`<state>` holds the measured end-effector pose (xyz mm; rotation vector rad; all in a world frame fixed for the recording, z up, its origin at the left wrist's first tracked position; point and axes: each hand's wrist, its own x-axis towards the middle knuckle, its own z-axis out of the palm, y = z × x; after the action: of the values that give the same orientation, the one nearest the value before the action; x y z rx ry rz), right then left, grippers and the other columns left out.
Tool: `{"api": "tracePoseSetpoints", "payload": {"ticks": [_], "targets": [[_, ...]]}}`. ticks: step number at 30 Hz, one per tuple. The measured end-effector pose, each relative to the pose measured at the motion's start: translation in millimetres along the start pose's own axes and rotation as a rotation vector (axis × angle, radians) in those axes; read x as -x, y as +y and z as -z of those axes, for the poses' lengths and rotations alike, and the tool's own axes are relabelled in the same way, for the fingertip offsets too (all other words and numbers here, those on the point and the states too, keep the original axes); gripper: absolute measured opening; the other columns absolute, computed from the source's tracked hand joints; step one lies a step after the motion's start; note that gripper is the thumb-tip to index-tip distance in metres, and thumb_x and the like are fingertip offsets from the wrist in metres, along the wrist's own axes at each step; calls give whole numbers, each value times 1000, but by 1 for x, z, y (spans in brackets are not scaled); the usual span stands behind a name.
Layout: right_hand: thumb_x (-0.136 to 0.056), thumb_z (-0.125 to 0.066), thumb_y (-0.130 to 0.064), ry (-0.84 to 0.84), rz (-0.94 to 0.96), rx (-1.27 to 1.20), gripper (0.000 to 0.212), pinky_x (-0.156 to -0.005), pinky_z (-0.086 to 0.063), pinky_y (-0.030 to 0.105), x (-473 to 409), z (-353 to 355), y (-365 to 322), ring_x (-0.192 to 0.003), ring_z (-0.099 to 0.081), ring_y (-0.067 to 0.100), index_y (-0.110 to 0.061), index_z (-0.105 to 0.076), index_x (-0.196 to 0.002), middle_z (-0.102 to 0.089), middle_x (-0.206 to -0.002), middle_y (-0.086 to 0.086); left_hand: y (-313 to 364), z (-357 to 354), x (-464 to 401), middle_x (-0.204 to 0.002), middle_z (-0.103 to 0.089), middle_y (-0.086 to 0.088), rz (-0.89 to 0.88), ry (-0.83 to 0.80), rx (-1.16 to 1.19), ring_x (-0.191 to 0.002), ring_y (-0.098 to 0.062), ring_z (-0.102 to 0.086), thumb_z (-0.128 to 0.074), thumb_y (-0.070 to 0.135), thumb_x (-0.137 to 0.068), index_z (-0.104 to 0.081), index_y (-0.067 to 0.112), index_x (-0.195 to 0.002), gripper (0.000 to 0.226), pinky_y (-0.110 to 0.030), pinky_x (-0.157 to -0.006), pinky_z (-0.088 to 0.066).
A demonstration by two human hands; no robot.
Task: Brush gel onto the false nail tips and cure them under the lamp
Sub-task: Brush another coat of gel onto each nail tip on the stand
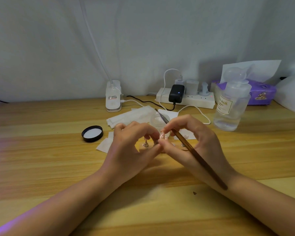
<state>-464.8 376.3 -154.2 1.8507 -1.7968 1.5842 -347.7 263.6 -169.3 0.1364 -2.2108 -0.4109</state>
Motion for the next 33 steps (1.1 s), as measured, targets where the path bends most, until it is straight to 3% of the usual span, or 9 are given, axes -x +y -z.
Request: {"api": "tracePoseSetpoints", "payload": {"ticks": [4,8,12,15,19,22,24,27,33], "targets": [[-70,-71,-34,60,-68,-15,27,-82,-49,38,1,-3,2,-82,-57,-2,-37,-53,-89,-58,-83,-23,-1,2,1,-81,-55,26,29,50,66,-78,6,-49,-59,36,-77,-56,33,-88,12,-29,-75,-30],[-69,-70,-48,56,-123,-37,29,-78,-47,17,-3,2,3,-85,-58,-4,-34,-56,-90,-61,-84,-23,-3,2,-2,-85,-64,18,58,104,141,-80,1,-58,-70,29,-76,-64,29,-89,14,-42,-75,-44],[-78,-58,-45,148,-247,-208,22,-62,-48,13,-22,18,7,-69,-62,-1,-24,-65,-79,-69,-76,-8,-6,1,-5,-86,-66,6,115,141,276,-81,-4,-63,-67,10,-75,-66,16,-96,22,-14,-74,-49],[-82,-52,-41,126,-315,-256,32,-49,-42,9,-39,24,11,-47,-56,-1,-15,-68,-71,-68,-62,2,-7,2,-5,-85,-69,10,253,160,349,-81,-4,-65,-67,17,-72,-69,20,-90,19,-12,-75,-49],[-88,-55,-37,-100,-392,-90,25,-44,-42,10,-63,20,23,-39,-52,2,-17,-64,-76,-67,-57,-1,-7,2,-5,-79,-70,16,334,174,361,-76,-3,-65,-69,20,-70,-69,27,-83,15,-10,-72,-48],[-85,-61,-39,-193,-400,64,29,-46,-41,11,-78,11,32,-40,-53,0,-17,-56,-67,-63,-49,-3,-8,2,-5,-79,-70,14,332,165,349,-75,-3,-65,-70,16,-72,-69,28,-84,17,-11,-70,-49],[-82,-64,-41,-217,-343,213,34,-54,-43,18,-82,4,35,-48,-56,3,-19,-53,-59,-58,-48,-5,-8,3,-6,-79,-69,14,327,154,338,-74,-3,-64,-70,17,-72,-69,29,-84,17,-9,-68,-48],[-79,-67,-42,-217,-274,329,39,-54,-38,24,-83,-5,36,-53,-50,8,-22,-46,-54,-50,-52,-6,-8,4,-6,-80,-68,11,314,144,342,-75,-5,-63,-69,18,-72,-69,25,-84,14,-7,-66,-46],[-80,-68,-37,-243,-292,242,38,-55,-41,23,-88,-11,35,-49,-50,5,-19,-48,-53,-50,-48,-6,-6,6,-6,-81,-69,8,347,110,369,-78,-8,-63,-71,10,-73,-69,22,-85,17,-6,-63,-46]]}}
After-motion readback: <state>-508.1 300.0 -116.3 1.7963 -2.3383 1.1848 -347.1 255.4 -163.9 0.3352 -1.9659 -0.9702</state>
